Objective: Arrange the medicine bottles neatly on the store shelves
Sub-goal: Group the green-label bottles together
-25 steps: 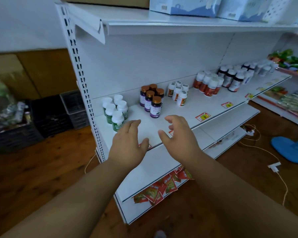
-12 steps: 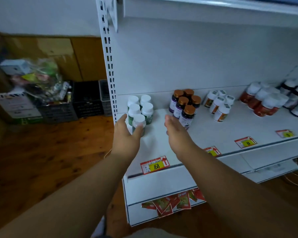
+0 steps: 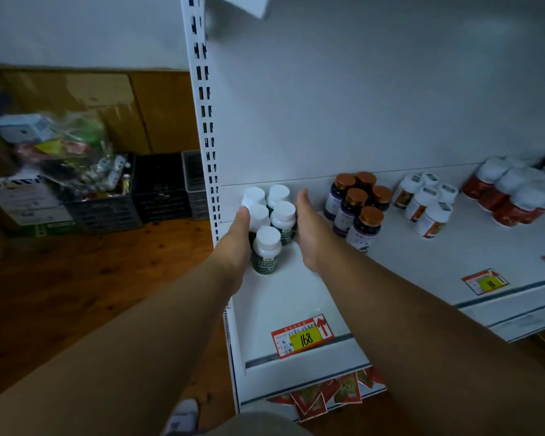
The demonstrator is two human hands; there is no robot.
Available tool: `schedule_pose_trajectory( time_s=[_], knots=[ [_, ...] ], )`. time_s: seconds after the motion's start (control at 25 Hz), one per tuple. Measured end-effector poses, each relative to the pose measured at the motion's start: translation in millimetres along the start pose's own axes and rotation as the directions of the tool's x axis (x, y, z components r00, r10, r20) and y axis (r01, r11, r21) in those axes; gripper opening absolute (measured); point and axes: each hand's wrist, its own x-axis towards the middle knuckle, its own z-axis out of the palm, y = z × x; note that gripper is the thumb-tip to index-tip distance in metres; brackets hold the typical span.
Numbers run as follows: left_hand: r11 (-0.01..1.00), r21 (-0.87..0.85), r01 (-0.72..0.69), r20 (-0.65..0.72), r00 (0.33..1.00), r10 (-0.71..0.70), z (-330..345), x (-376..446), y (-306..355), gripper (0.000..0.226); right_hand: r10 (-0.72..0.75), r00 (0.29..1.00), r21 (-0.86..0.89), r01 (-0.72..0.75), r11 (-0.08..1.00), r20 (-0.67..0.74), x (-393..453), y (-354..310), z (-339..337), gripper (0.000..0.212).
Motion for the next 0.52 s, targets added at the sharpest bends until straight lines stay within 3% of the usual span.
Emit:
schedule_pose_trajectory(
  time_s=[0.16, 0.28, 0.52],
  knots=[
    [0.994, 0.09, -0.056, 0.045, 0.998, 0.052, 1, -8, 8, 0.049, -0.101, 0.994, -0.131, 0.104, 0.986, 0.029, -11, -8, 6, 0.062],
    [0.99, 0.124, -0.074, 0.058, 0.996, 0.067, 2, -11, 12, 0.049, -0.149, 0.989, -0.221, 0.148, 0.964, 0.012, -1, -8, 4, 0.053],
    [0.992, 0.117, -0.036, 0.014, 0.999, 0.034, -2, -5, 7, 0.051, -0.155, 0.987, -0.237, 0.162, 0.958, 0.046, -11, -13, 0, 0.053]
  ],
)
